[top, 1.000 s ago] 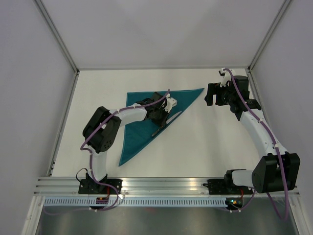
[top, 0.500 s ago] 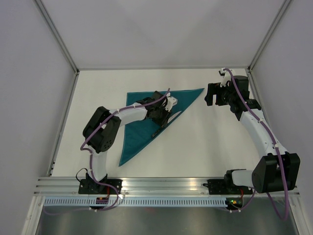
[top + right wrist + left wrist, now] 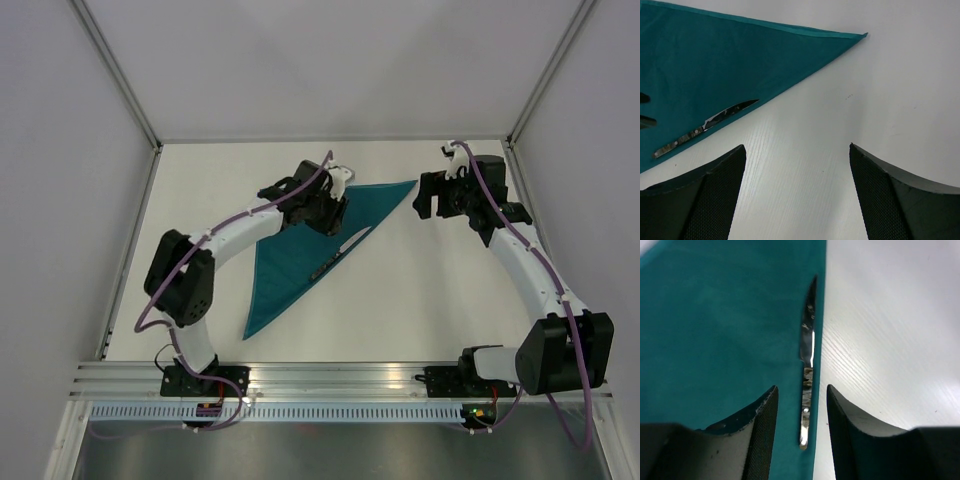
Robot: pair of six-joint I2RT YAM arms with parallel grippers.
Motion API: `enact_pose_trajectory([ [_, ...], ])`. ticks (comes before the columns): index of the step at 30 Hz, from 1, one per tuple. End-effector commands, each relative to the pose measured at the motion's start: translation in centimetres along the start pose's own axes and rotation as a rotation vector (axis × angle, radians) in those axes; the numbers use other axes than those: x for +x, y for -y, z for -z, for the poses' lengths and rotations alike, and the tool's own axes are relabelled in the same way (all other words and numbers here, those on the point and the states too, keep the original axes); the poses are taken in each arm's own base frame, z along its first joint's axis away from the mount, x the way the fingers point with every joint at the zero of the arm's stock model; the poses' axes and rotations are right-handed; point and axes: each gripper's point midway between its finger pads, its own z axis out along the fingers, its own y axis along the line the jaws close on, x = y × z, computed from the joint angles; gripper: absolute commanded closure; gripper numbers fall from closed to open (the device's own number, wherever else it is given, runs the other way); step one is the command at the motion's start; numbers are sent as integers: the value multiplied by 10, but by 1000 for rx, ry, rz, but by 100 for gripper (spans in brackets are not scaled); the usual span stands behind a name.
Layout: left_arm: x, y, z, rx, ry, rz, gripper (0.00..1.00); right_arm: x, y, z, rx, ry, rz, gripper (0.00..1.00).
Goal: Fold the napkin, place the utensils inside, and roll it up
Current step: Place the utensil onto the napkin, then fold the napkin
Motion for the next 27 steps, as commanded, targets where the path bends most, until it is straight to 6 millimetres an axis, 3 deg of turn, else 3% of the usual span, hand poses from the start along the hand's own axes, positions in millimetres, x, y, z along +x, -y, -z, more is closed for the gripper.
enact_pose_trajectory([
  [1, -75, -16, 104, -127, 257, 118, 50, -9, -34, 3, -106, 11, 91, 12],
  [3, -80, -25, 145, -211, 313, 211, 49, -4, -59, -2, -158, -5, 160, 13],
  [4, -88, -24, 180, -244, 380, 234, 47, 0, -67, -7, -175, -9, 181, 13],
  [5, -94, -23, 205, -264, 431, 274, 46, 4, -89, -10, -216, -12, 220, 13],
  [7, -90, -27, 244, -334, 475, 307, 45, 12, -110, -20, -236, -8, 287, 14],
  [8, -97, -21, 286, -339, 568, 323, 44, 22, -139, -21, -286, -11, 347, 14],
  [10, -91, -20, 325, -383, 627, 346, 43, 36, -162, -31, -293, -3, 448, 15],
  [11, -92, -14, 358, -382, 700, 356, 39, 49, -195, -27, -353, 0, 517, 15],
  [13, -83, -12, 385, -400, 734, 365, 38, 65, -221, -31, -385, 16, 600, 15],
  [14, -82, -9, 409, -407, 785, 378, 38, 81, -250, -23, -449, 18, 660, 16],
  [18, -67, -10, 440, -450, 818, 399, 37, 126, -306, -16, -535, 46, 834, 16],
  [21, -57, -12, 449, -476, 831, 409, 37, 158, -341, -6, -599, 49, 955, 17],
  [25, -50, -14, 447, -487, 824, 423, 37, 183, -383, 9, -676, 99, 1050, 18],
  [27, -47, -15, 445, -489, 820, 432, 37, 187, -394, 9, -675, 134, 1084, 18],
])
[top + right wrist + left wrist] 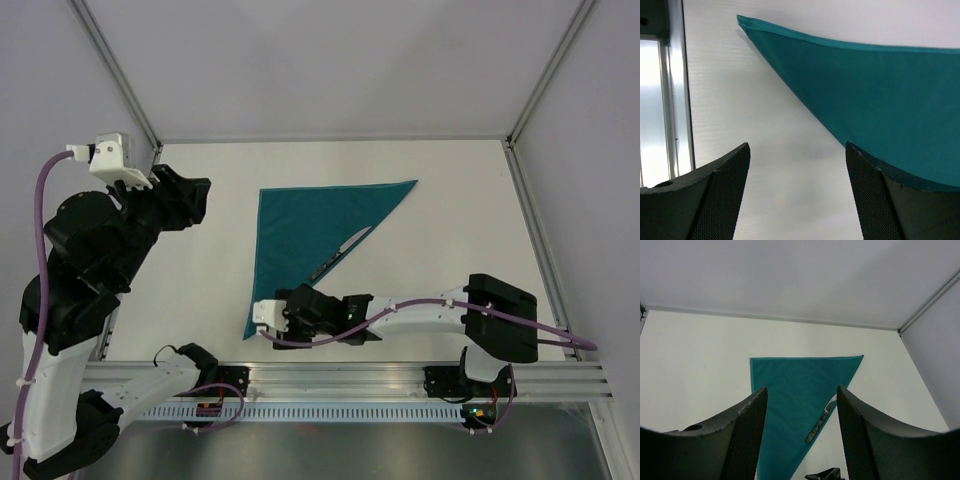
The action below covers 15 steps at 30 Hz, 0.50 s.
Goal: Fold the napkin, place the utensils inside, and roll it up
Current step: Fold the napkin
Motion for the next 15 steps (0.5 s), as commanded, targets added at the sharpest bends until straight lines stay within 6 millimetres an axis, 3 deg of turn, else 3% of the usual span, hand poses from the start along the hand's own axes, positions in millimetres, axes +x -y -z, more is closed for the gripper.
enact_pose_trajectory([
  [1, 13, -9, 2, -42, -34, 25, 37, -40, 3, -8, 82, 106, 97, 18],
  [7, 16, -8, 0, -42, -43, 25, 37, -63, -28, -21, 73, 139, 175, 18],
  [15, 22, -6, -4, -35, -65, 17, 37, -78, -47, -45, 86, 151, 226, 18],
])
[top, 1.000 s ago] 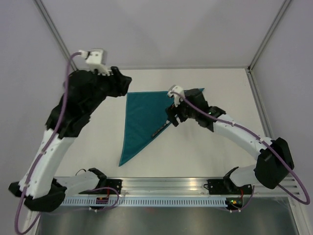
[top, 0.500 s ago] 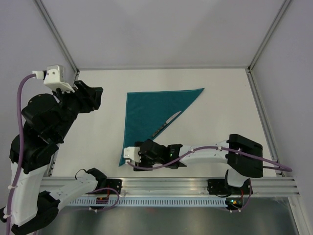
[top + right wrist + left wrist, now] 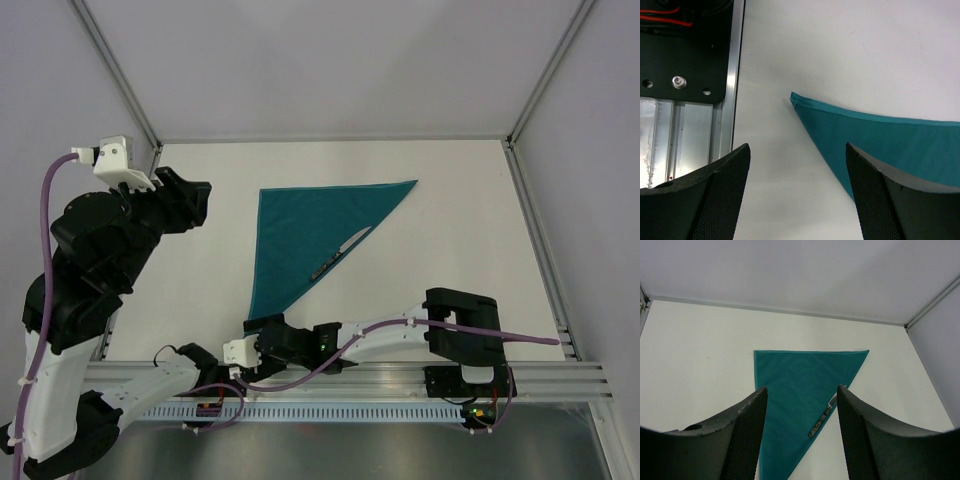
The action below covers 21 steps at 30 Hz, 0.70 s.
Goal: Fold the napkin, place the utensils inside, and roll it up
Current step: Fold the napkin
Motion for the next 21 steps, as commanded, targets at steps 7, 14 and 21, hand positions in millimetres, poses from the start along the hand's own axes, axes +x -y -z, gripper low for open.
enact_pose_trajectory([
  [7, 13, 0, -5, -6, -37, 4, 37, -26, 8, -26, 92, 51, 42, 18],
  [14, 17, -3, -6, -13, -42, -9, 37, -28, 5, -46, 118, 46, 61, 18],
  [21, 18, -3, -6, -11, -46, -21, 37, -19, 7, -56, 152, 21, 74, 23],
])
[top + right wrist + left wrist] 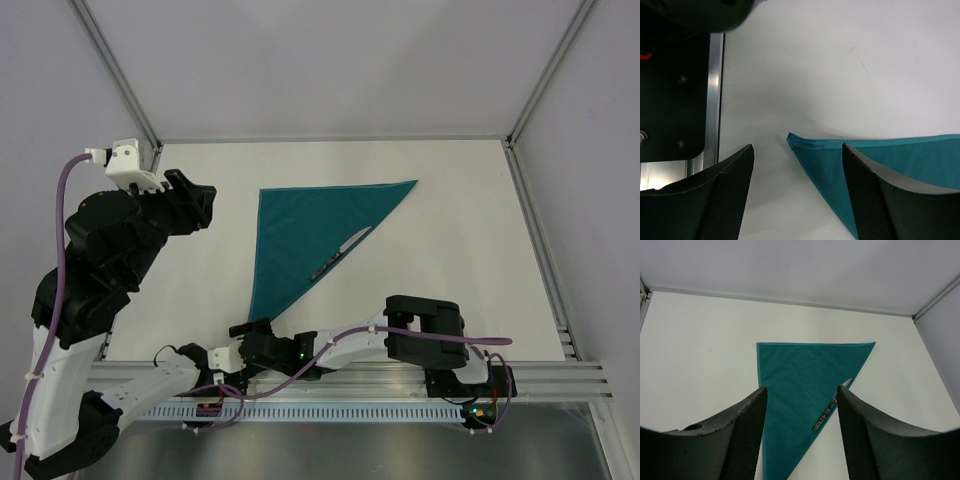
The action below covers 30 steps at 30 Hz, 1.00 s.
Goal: Fold the napkin, place the utensils inside, and roll it up
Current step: Fold the napkin
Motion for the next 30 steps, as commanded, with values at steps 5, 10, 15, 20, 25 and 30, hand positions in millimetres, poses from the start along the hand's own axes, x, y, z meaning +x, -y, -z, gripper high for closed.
enact_pose_trajectory([
  [5, 3, 1, 0, 6, -10, -9, 37, -11, 14, -8, 85, 20, 2, 30],
  [10, 4, 2, 0, 11, -13, -11, 37, -9, 15, -9, 99, 15, 6, 39],
  [15, 6, 1, -1, 10, -17, -12, 37, -8, 15, -11, 105, 6, 10, 53],
  [20, 8, 0, -2, 4, -19, -16, 37, -12, 21, -9, 122, 9, 6, 67],
  [25, 10, 0, -5, 4, -24, -19, 36, -12, 28, -9, 127, 1, -19, 80],
  [30, 11, 1, -5, 6, -26, -19, 36, -13, 36, -9, 126, -1, -40, 81],
])
